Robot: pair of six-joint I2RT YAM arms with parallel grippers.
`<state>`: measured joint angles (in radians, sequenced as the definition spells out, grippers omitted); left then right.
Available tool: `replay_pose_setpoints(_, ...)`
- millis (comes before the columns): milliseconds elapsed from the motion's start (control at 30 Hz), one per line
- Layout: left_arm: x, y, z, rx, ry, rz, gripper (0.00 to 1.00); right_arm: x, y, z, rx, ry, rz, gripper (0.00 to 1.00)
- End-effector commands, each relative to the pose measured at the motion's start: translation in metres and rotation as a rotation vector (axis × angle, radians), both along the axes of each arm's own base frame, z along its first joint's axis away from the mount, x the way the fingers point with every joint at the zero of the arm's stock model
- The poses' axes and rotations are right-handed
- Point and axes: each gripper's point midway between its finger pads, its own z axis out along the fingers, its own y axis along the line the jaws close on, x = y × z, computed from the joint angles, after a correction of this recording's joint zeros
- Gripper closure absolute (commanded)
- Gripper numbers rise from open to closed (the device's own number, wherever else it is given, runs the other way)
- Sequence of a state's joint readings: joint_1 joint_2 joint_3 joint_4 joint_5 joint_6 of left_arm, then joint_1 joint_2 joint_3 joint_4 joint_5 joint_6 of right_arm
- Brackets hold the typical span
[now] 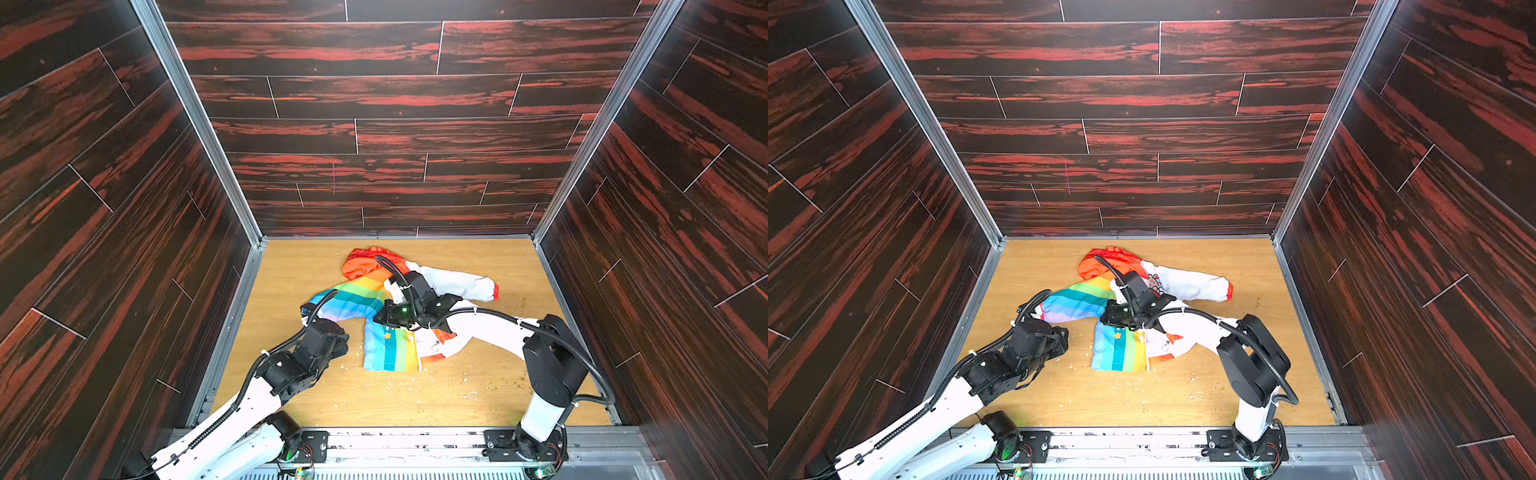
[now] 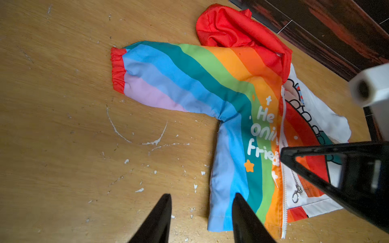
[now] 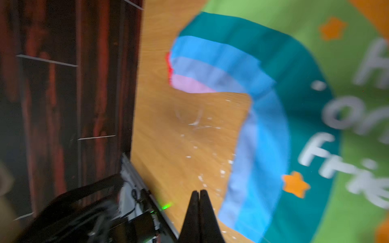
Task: Zip up the jacket
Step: 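Align the two zipper edges near the slider with both grippers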
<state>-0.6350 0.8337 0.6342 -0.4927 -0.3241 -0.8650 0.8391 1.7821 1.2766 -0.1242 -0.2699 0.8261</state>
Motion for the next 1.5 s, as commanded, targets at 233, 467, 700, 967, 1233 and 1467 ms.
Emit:
replay_pose_setpoints(233,0.008,-0.013,-0.015,-0.022,0.060,-0.024,0.47,-0.008,-0.076,-0.058,-0.175,0.094,-0.127,0.65)
replay_pose_setpoints(467,0.010,-0.020,-0.021,-0.034,0.079,-0.041,0.48,-0.017,-0.118,-0.100,-0.299,0.124,-0.180,0.59)
replay_pose_setpoints(700,0.009,-0.020,-0.022,-0.033,0.078,-0.042,0.48,-0.019,-0.132,-0.110,-0.357,0.120,-0.217,0.61)
replay_pose_setpoints(967,0.010,-0.023,-0.025,-0.050,0.084,-0.048,0.48,-0.019,-0.153,-0.104,-0.405,0.073,-0.248,0.58)
replay_pose_setpoints(1233,0.013,-0.067,-0.040,-0.200,0.138,-0.176,0.50,-0.025,-0.140,-0.118,-0.335,0.118,-0.210,0.65)
replay_pose_setpoints(1467,0.016,-0.077,-0.045,-0.222,0.155,-0.188,0.53,-0.028,-0.132,-0.122,-0.291,0.143,-0.202,0.72)
